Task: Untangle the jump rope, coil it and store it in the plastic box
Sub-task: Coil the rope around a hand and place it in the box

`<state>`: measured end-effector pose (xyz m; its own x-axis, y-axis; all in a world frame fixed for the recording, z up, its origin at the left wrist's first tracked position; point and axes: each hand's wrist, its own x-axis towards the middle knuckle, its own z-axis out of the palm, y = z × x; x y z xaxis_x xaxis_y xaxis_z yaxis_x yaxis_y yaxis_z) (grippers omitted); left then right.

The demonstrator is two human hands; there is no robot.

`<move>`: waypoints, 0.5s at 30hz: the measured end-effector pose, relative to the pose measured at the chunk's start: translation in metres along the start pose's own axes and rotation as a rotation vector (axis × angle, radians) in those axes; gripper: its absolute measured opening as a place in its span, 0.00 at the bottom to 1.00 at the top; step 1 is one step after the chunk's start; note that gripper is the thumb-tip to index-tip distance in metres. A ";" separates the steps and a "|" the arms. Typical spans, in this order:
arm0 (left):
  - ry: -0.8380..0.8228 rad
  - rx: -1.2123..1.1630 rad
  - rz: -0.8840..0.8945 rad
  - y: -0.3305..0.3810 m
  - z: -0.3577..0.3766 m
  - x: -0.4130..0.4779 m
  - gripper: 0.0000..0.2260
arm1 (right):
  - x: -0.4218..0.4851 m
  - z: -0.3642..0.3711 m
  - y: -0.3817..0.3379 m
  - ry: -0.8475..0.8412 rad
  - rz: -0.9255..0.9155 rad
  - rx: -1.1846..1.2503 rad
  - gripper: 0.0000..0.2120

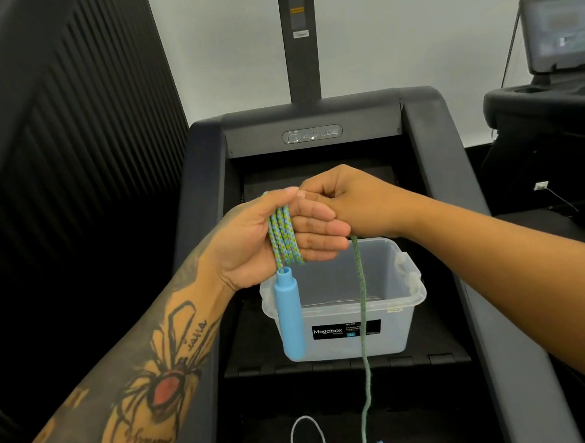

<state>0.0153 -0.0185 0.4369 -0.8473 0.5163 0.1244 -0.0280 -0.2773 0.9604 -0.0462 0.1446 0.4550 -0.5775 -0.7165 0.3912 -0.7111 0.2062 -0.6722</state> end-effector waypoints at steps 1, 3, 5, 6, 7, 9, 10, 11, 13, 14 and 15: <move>0.001 0.006 0.000 0.000 0.000 0.000 0.21 | 0.000 0.000 0.000 -0.006 -0.009 0.005 0.19; -0.003 0.003 0.013 0.001 0.001 0.000 0.21 | 0.000 0.000 0.001 -0.015 -0.006 -0.005 0.15; 0.010 -0.020 0.039 0.002 0.001 0.001 0.22 | -0.003 0.005 0.006 -0.021 0.028 -0.052 0.13; 0.025 -0.028 0.052 0.003 0.000 0.002 0.22 | -0.005 0.011 0.008 -0.007 0.051 -0.066 0.15; 0.044 -0.031 0.060 0.004 -0.002 0.002 0.22 | -0.010 0.018 0.008 0.008 0.073 -0.108 0.16; 0.069 -0.038 0.068 0.005 -0.006 0.002 0.22 | -0.021 0.029 0.018 -0.006 0.072 -0.183 0.14; 0.074 -0.040 0.070 0.005 -0.009 0.001 0.22 | -0.030 0.033 0.020 -0.097 0.066 -0.219 0.13; 0.081 -0.033 0.071 0.006 -0.011 0.000 0.22 | -0.039 0.037 0.019 -0.189 0.070 -0.223 0.13; 0.111 0.003 0.066 0.005 -0.016 -0.001 0.22 | -0.054 0.041 0.012 -0.309 0.059 -0.206 0.17; 0.123 0.021 0.058 0.004 -0.018 -0.002 0.22 | -0.058 0.041 0.009 -0.339 0.060 -0.189 0.18; 0.124 0.038 0.045 0.004 -0.019 -0.002 0.22 | -0.063 0.037 0.000 -0.355 0.038 -0.200 0.19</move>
<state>0.0072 -0.0358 0.4355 -0.9063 0.3993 0.1384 0.0301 -0.2658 0.9636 0.0049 0.1649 0.4066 -0.4560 -0.8840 0.1036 -0.7758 0.3377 -0.5329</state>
